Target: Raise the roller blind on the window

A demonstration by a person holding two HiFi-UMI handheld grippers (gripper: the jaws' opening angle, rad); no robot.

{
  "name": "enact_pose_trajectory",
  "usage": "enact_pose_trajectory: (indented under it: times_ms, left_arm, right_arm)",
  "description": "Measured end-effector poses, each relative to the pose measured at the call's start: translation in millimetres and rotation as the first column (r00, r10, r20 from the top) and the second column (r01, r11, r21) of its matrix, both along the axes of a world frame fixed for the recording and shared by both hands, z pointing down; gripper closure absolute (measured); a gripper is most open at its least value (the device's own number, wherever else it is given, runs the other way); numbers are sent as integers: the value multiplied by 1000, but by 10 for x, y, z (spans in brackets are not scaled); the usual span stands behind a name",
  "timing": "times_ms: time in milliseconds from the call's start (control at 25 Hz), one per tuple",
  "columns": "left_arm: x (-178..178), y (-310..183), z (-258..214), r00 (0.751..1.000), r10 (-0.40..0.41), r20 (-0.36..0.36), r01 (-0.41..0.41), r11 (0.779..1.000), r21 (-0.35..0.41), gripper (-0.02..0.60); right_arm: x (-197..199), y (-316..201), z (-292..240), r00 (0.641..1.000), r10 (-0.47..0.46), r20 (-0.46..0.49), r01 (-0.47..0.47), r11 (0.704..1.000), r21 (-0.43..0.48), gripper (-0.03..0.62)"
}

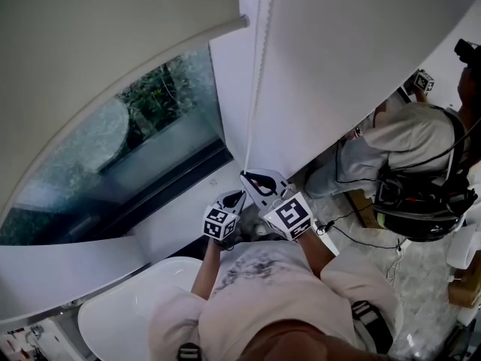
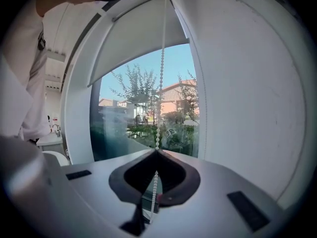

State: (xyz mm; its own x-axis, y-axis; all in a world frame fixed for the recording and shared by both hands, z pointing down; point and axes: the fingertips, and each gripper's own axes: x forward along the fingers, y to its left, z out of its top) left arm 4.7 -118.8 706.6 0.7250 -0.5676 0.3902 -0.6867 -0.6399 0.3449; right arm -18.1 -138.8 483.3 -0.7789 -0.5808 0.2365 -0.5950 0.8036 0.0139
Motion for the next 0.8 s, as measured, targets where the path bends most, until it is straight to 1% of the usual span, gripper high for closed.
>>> enact_pose_trajectory:
  times_ms: [240, 360, 440, 560, 720, 800]
  left_arm:
    - [-40, 56, -47, 1000, -4, 19, 4, 1000, 16, 572]
    - [-91, 91, -253, 1000, -29, -5, 29, 999, 44, 572]
    - [-134, 97, -459, 999, -45, -20, 47, 996, 77, 572]
    - [-219, 77, -810, 997, -66, -28, 70, 987, 148, 571]
    - [-335, 37, -1413, 993, -83, -84, 101, 966, 239, 567]
    - [-364, 11, -1754, 992, -74, -107, 102, 952, 290, 523]
  right_arm:
    - [-6, -16, 47, 1000, -7, -9, 7, 1000, 1, 533]
    - [15, -27, 41, 1000, -10, -12, 10, 1000, 9, 533]
    - [36, -39, 44, 1000, -8, -6, 9, 1000, 14, 533]
    - [38, -54, 53, 1000, -10, -3, 10, 1000, 14, 533]
    - [38, -70, 54, 1000, -13, -6, 13, 1000, 15, 533]
    - [46, -76, 51, 1000, -11, -7, 11, 1000, 16, 533]
